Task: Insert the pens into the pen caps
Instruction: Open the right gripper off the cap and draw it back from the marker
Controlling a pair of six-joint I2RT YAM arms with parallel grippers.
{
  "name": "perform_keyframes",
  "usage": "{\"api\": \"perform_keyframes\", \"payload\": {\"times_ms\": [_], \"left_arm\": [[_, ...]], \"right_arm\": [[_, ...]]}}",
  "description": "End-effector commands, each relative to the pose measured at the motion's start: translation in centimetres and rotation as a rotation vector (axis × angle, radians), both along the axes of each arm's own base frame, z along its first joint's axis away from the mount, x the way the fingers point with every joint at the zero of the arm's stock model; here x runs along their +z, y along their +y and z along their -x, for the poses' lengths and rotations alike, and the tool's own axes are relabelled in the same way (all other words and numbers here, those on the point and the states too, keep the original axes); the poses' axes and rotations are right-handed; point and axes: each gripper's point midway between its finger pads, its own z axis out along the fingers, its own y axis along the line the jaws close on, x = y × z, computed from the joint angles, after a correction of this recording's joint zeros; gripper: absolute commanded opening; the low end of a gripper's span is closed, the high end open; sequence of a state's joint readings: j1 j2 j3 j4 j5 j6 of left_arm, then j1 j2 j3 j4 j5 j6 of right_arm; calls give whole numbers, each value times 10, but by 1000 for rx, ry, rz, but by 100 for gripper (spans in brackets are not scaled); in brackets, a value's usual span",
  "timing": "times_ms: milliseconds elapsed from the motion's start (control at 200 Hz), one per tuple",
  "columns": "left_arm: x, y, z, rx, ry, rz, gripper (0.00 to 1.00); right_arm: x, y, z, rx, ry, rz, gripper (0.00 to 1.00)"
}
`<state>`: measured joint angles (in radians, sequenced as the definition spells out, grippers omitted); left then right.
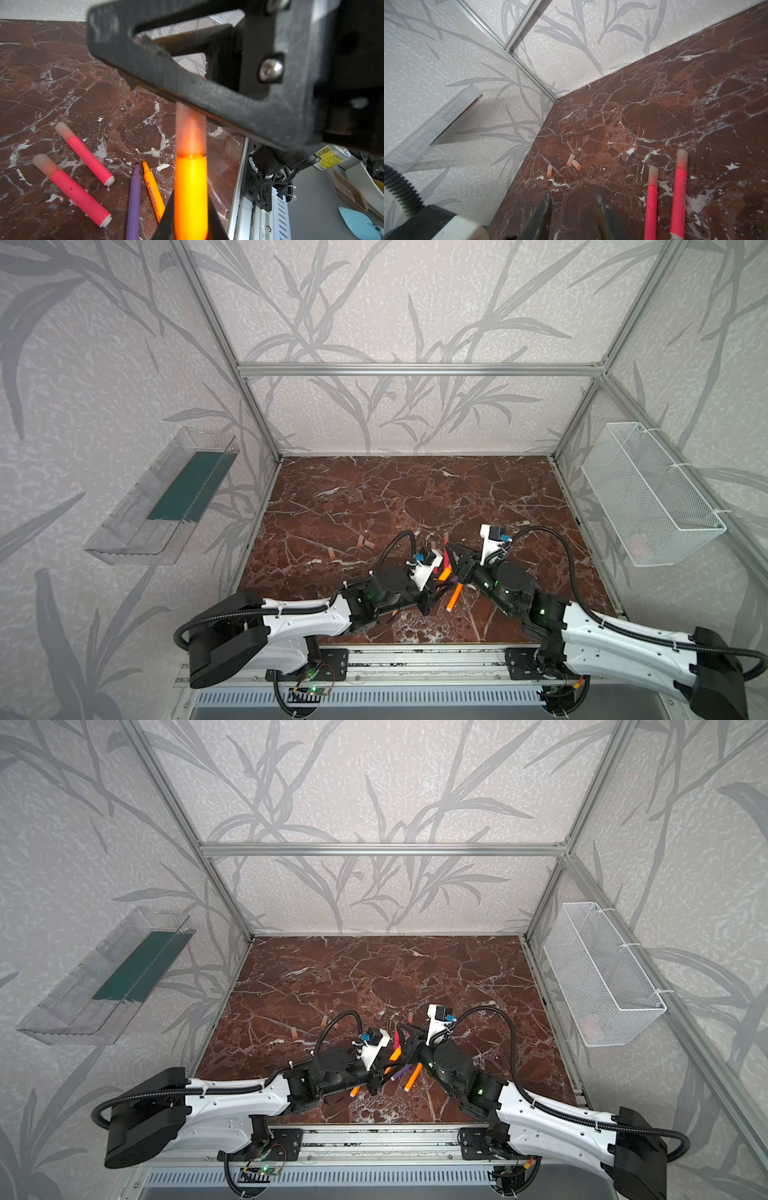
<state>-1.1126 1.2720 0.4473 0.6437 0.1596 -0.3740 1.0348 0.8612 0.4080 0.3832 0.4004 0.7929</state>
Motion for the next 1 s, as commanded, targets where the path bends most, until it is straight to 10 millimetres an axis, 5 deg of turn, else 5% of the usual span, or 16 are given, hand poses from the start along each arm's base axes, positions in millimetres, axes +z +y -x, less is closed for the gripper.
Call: {"api": "perform_keyframes", "payload": {"times_ms": [0,235,355,490,710,1000], "left_arm": [[11,-6,1,-17,-37,28,0],[15,-6,-3,-1,-47,31,0],[17,-3,-11,43,-72,28,0],[31,1,-25,93,-135,21,0],[66,32,-74,397,-314,-98,0],[91,41,-90,509,-364,-103,0]], "right_arm": [[14,3,0,9,-15,-29,31],[9,14,1,52,8,-21,19],[4,21,1,68,26,-15,0],[0,29,6,127,31,-2,0],[-23,32,4,99,162,47,0],[-40,48,5,66,221,74,0]]}}
